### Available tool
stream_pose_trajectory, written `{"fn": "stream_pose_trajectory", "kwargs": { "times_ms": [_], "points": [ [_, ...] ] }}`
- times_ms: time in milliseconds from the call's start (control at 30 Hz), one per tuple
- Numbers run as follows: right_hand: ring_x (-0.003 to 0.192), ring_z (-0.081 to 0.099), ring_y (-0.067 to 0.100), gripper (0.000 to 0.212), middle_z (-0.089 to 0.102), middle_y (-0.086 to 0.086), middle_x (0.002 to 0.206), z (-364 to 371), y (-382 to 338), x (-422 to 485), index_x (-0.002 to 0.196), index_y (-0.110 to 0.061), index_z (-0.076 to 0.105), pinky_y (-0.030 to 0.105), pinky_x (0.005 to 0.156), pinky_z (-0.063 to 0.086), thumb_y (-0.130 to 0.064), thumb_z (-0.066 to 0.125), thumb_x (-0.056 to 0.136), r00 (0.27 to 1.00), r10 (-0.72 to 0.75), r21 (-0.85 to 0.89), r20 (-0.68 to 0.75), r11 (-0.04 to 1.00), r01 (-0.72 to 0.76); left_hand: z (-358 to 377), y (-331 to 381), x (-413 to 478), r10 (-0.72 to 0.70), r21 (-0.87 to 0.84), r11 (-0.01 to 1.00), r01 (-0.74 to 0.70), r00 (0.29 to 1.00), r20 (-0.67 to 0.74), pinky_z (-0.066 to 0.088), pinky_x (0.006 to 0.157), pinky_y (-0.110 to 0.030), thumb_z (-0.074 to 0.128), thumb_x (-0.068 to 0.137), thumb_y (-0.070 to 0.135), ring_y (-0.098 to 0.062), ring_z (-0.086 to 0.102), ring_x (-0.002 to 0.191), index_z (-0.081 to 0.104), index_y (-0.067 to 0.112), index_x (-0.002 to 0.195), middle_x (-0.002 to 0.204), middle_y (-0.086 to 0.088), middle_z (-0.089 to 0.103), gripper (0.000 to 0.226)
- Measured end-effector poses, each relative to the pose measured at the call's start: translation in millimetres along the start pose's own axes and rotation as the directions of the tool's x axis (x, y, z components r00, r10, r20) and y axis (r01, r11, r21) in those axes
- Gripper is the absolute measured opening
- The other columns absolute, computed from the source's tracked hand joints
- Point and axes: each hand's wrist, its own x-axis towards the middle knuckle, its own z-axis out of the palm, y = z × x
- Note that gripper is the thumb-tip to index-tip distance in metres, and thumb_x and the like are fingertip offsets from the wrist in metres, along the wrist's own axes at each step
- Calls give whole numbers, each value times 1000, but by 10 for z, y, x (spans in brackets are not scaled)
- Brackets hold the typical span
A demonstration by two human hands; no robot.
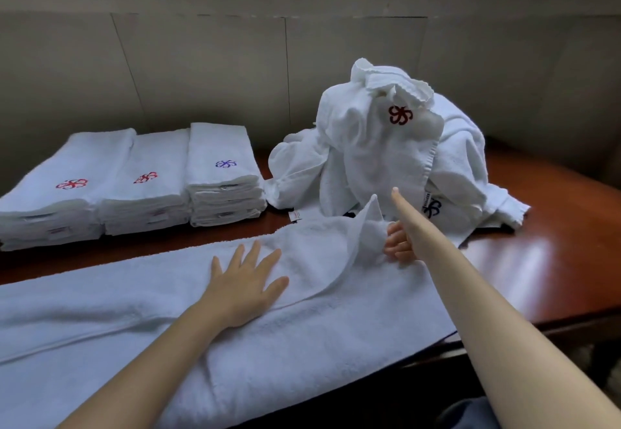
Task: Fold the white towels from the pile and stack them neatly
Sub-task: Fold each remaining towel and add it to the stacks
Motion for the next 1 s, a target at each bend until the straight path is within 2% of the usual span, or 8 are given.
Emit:
{"fn": "stream_pose_trajectory", "kwargs": {
  "times_ms": [100,267,400,567,633,700,833,1000],
  "points": [
    [33,54,20,66,55,5,37,123,-15,47,73,-6,57,18,42,42,-72,53,73,998,-39,-309,-52,951,21,9,-2,-46,14,-3,1000,-14,1000,-1,-7,114,-57,14,92,67,-20,-15,147,-3,45,149,160,3,-14,63],
    [42,37,18,14,45,7,43,179,-137,-53,65,-4,50,21,43,31,-4,54,78,993,-100,-672,56,732,112,15,-1,-74,12,-30,999,-12,1000,-16,-7,114,-56,15,92,67,-19,-14,147,0,46,149,160,4,-12,63],
    [46,45,20,16,49,11,59,156,-185,-87,68,-9,55,26,50,41,1,56,80,979,-193,-95,64,975,199,7,-4,-70,13,-50,999,-14,1000,-23,-7,114,-55,17,92,67,-18,-12,147,3,47,149,161,6,-10,62],
    [48,61,14,13,63,7,71,-81,-235,25,101,-3,59,24,48,51,-10,61,90,990,-135,529,-44,837,138,12,-10,-90,20,-67,997,-22,999,-29,-7,115,-53,17,92,67,-16,-11,147,4,47,149,161,7,-9,61],
    [99,63,25,63,58,12,121,-124,-157,142,140,-7,36,39,80,52,-13,67,86,986,-158,378,56,917,126,12,-15,-100,22,-68,997,-24,999,-29,-7,115,-53,17,93,67,-16,-11,147,5,47,149,161,7,-9,61],
    [136,34,32,93,27,10,153,-113,-107,146,152,-21,9,52,107,34,-1,66,81,984,-145,131,108,983,130,7,-17,-100,24,-63,998,-26,999,-30,-7,115,-54,17,93,67,-16,-11,147,5,47,149,161,7,-9,61],
    [106,53,28,85,46,16,136,-80,-51,201,148,-20,25,37,80,51,17,53,76,950,-292,-12,-110,956,292,-19,-35,-99,33,-59,998,-34,999,-11,-6,115,-53,17,93,67,-15,-11,147,4,47,149,161,7,-9,61],
    [81,54,20,40,61,6,92,-35,-14,224,114,-7,57,28,72,42,8,64,77,755,-579,-265,-309,814,516,-136,-144,-110,-66,-63,996,65,998,-20,0,117,-53,17,92,68,-15,-2,148,9,41,151,161,7,-2,65]
  ]
}}
